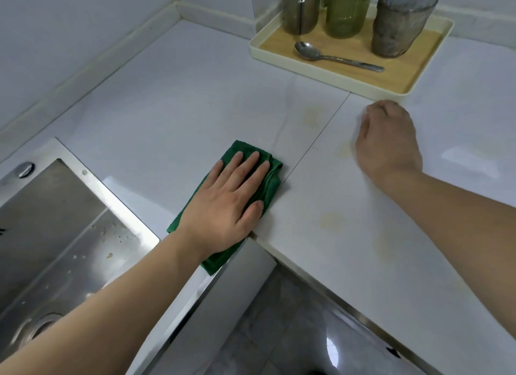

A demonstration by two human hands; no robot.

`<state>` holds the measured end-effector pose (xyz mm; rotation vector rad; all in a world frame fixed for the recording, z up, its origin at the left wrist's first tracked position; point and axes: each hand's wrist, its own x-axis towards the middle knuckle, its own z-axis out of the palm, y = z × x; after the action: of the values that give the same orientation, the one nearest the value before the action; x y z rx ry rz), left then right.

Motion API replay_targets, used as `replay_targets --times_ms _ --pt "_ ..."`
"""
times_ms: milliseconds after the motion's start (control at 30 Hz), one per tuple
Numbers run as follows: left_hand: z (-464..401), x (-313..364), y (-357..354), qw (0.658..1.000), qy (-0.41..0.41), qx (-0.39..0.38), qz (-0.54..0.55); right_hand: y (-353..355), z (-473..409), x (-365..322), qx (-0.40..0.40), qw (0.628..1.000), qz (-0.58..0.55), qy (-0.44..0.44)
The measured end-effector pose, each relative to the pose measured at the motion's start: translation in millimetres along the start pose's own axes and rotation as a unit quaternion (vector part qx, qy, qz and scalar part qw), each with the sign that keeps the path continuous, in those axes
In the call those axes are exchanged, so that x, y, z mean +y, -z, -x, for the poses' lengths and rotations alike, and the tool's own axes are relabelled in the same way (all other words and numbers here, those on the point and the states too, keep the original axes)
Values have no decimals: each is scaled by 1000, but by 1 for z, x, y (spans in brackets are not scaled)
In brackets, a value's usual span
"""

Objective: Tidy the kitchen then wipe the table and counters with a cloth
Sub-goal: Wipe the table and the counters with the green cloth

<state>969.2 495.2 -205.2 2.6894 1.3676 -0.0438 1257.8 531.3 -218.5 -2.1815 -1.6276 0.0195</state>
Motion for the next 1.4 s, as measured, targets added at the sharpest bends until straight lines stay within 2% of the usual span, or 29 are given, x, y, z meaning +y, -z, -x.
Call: replay_targets --times_ms 333,1033,1400 --pt "-25 1 3 1000 -5 2 16 0 0 2 0 999 -33 -8" --pt "-195 19 11 1000 -13 11 0 -8 -4 8 5 998 -50 -22" --pt "-205 19 12 1000 -16 12 -14 -9 -5 6 4 999 -38 -29"
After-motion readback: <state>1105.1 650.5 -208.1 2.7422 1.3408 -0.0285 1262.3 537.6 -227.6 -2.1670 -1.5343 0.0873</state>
